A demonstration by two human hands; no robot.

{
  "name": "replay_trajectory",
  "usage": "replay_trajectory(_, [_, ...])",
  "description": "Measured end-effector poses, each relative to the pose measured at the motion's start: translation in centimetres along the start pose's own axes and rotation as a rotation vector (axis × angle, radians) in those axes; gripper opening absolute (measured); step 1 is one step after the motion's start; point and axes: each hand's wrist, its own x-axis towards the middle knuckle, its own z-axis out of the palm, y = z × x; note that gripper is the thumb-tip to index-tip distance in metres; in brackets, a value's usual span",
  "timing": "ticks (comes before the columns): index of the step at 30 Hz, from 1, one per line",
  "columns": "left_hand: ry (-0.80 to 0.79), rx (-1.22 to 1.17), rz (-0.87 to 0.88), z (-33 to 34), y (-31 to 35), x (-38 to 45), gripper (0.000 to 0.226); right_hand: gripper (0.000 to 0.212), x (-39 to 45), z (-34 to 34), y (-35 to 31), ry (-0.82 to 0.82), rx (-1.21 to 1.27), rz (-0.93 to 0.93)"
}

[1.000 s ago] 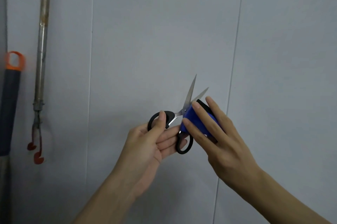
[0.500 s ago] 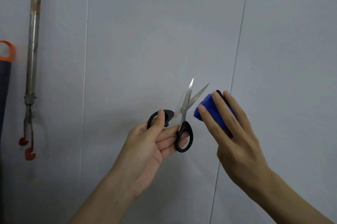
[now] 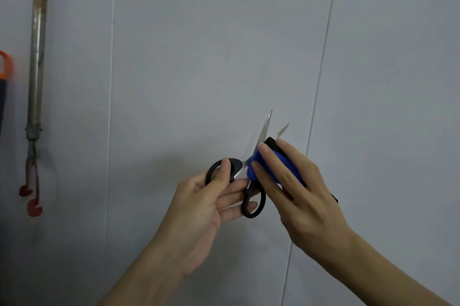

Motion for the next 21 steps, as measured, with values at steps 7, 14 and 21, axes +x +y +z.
replay_trajectory(7, [-0.013,0.028,-0.029,-0.3,0.1,-0.2,0.036,0.031,-0.1,0.3,0.4,0.001,-0.012,0.003])
replay_trajectory(14, [-0.013,0.059,-0.051,-0.3,-0.5,-0.6,0.042,0.041,0.4,0.7,2.1,-0.041,-0.139,0.052])
replay_trajectory(21, [0.006,0.003,-0.122,-0.4,-1.0,-0.6,0.038,0.047,0.7,1.3,4.2,-0.042,-0.142,0.211])
